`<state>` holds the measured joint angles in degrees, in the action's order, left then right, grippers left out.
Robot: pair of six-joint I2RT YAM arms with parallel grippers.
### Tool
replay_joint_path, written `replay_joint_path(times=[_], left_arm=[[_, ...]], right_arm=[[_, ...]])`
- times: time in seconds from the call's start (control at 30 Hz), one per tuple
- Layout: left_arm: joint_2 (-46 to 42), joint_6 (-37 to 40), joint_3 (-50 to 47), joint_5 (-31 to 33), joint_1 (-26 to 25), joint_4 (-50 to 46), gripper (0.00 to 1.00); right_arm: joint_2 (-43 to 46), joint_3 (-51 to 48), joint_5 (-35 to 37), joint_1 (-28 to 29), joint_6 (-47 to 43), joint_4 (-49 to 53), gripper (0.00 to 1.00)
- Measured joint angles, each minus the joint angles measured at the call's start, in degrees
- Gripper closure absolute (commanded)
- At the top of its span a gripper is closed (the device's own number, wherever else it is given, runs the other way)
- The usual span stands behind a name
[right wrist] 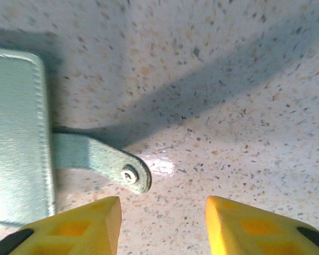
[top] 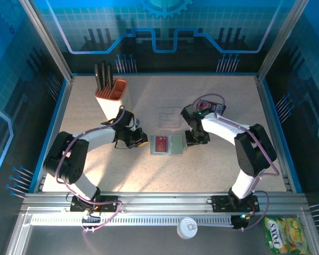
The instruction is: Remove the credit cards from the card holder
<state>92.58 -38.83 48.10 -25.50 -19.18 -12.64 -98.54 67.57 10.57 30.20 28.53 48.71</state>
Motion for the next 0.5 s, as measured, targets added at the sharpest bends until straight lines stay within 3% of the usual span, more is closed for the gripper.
replay_joint_path(times=[0.2,0.5], left_arm=[[-0.22,-0.33,0.63,-1.95,0.00,1.01,0.81],[-0.17,-2.80,1.97,-3.52,-2.32,1.97,0.86]], right_arm=[[2.75,2.27,-2.49,0.96,0.72,-0.42,0.53],[3.08,1.29,-14.67,3.30,4.83,-9.64,0.53]])
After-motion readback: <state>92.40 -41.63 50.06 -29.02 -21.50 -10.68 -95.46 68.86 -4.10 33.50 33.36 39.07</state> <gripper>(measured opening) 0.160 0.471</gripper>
